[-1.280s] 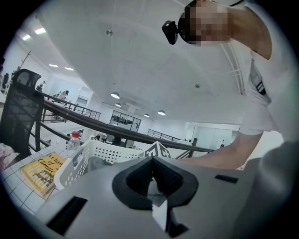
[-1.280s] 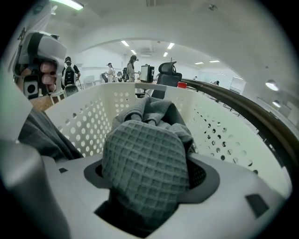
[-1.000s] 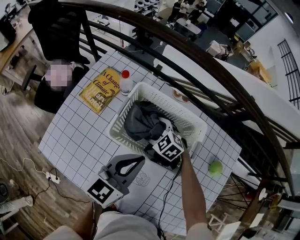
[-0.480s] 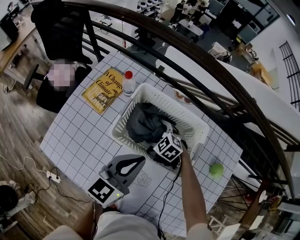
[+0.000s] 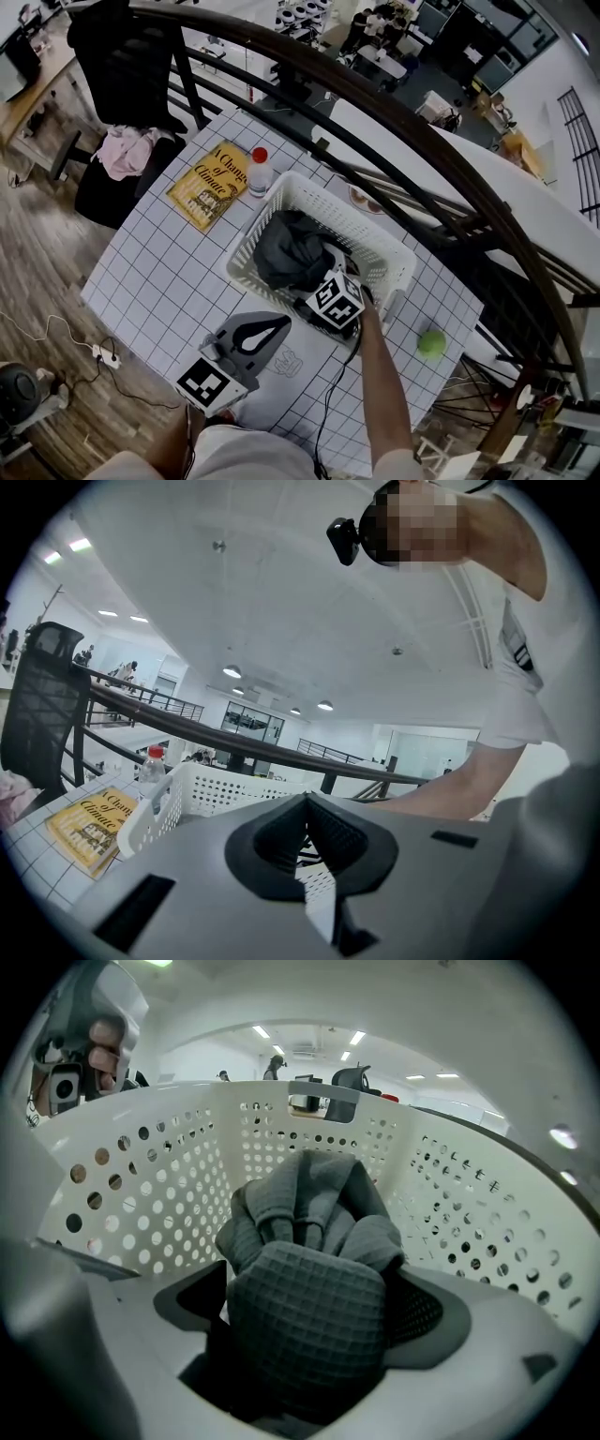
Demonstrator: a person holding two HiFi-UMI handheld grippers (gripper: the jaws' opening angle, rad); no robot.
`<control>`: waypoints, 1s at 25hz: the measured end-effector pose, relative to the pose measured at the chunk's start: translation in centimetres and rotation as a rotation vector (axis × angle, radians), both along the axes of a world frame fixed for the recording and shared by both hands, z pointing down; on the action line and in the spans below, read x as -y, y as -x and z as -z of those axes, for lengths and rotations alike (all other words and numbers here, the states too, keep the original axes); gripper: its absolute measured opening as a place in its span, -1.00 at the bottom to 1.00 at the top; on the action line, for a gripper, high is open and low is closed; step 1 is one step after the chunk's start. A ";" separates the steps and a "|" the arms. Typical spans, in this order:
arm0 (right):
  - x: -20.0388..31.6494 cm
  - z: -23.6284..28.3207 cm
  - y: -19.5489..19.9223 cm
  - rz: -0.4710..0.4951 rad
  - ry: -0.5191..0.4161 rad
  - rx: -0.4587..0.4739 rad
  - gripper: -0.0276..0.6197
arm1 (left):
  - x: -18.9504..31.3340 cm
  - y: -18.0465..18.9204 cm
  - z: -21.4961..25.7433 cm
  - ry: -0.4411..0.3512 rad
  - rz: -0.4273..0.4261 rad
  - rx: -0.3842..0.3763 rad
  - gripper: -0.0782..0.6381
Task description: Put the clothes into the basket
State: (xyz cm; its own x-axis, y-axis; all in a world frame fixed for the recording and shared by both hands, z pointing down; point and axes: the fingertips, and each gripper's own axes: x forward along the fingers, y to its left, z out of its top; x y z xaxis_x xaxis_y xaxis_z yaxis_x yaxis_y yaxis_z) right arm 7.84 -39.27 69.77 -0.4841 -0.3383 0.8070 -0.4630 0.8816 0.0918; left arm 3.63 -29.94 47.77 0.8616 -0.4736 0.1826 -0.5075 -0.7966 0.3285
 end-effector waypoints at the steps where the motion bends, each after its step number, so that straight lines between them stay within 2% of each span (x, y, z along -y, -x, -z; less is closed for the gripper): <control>1: 0.0 0.0 0.0 0.001 -0.001 -0.001 0.63 | 0.0 0.1 0.0 0.000 0.000 0.001 -0.77; 6: 0.3 1.3 -0.1 -0.003 -0.036 0.009 0.63 | -0.1 0.3 0.2 -0.013 0.004 0.005 -0.77; 12: 1.5 6.1 -0.3 -0.038 -0.156 0.038 0.60 | -0.4 0.5 1.6 -0.037 0.003 0.002 -0.77; 13: 1.8 7.6 -0.4 -0.060 -0.197 0.059 0.51 | -0.6 0.5 1.9 -0.045 0.003 -0.001 -0.77; 15: 2.1 11.1 -0.9 -0.132 -0.301 0.137 -0.04 | -0.8 0.6 2.7 -0.059 0.004 -0.009 -0.77; 16: 1.8 13.0 -1.0 -0.173 -0.353 0.198 -0.22 | -0.9 0.7 3.1 -0.067 0.004 -0.011 -0.77; 19: -1.1 18.6 -1.1 -0.274 -0.466 0.389 -0.59 | -1.8 0.9 4.3 -0.084 0.001 -0.015 -0.77; 21: -4.3 21.4 -1.0 -0.328 -0.496 0.481 -0.76 | -2.8 1.2 5.1 -0.098 0.002 -0.020 -0.77; 25: -10.4 25.9 -0.7 -0.413 -0.540 0.600 -0.86 | -4.5 1.7 6.3 -0.111 0.000 -0.029 -0.77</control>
